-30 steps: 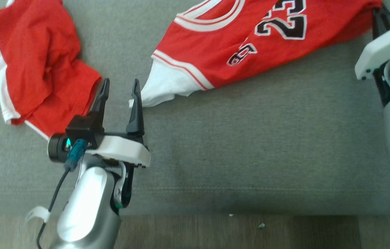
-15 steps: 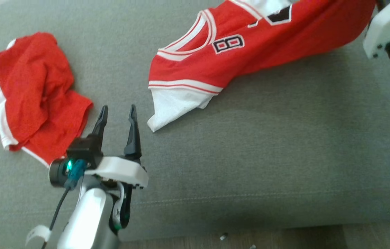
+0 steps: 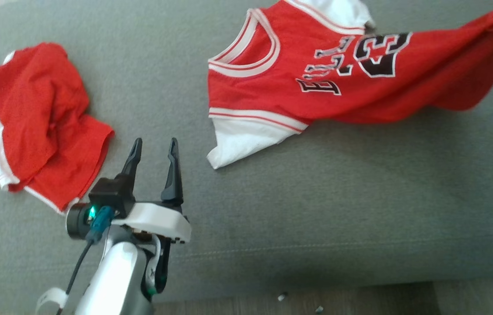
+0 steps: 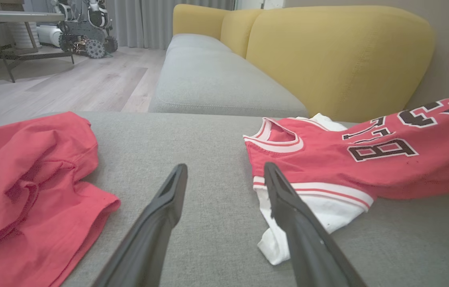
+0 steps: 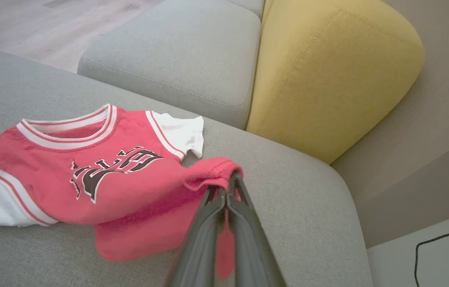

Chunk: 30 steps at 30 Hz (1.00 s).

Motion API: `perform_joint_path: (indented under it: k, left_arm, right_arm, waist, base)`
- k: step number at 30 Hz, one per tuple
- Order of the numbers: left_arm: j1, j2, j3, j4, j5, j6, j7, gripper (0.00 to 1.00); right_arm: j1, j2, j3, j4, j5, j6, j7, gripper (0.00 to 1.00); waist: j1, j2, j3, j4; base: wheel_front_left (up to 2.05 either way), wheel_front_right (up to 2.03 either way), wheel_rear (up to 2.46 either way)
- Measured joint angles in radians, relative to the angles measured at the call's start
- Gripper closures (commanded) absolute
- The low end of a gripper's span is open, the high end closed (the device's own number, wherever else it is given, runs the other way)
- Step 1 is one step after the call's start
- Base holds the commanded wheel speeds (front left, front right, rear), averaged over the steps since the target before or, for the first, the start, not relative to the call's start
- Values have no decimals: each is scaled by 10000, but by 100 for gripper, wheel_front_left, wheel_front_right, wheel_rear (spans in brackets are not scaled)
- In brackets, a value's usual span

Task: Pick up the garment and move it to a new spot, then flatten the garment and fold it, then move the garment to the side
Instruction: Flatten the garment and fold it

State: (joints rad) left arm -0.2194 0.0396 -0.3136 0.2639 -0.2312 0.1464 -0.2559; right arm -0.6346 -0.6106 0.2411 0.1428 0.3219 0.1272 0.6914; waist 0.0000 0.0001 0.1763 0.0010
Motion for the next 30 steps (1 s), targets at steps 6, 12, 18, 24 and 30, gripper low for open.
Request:
perform_joint_path:
  k: [6, 12, 18, 24, 30]
  left_arm:
    - [-543, 2, -387, -15, -6, -58, 0, 0]
    - [-1145, 0, -828, -61, -295, 10, 0, 0]
    - [-1314, -4, -1039, -113, -372, 123, 0, 0]
    - [-1422, -4, -1127, -159, -460, 209, 0, 0]
    - [-1463, -8, -1043, -105, -405, 203, 0, 0]
  right_arm:
    - [-273, -69, -146, 153, -424, 0, 470, 100]
    - [-1993, -267, 77, 1881, -1685, 0, -148, 100]
    - [-3199, -226, 251, 3988, -2894, 0, -1346, 79]
    - [-3568, 430, -194, 5829, -3824, 2, -2408, 0]
    - [-3568, 1160, -512, 6491, -3990, 2, -3453, 0]
  waist:
    - [0, 0, 653, 490]
    - [0, 0, 1444, 1275]
    - [1, 0, 2151, 1982]
    - [2, -1, 2554, 2188]
    - [1, -1, 2440, 1763]
  base:
    - [0, 0, 0]
    - [0, 0, 0]
    - [0, 0, 0]
    - [0, 0, 0]
    - [0, 0, 0]
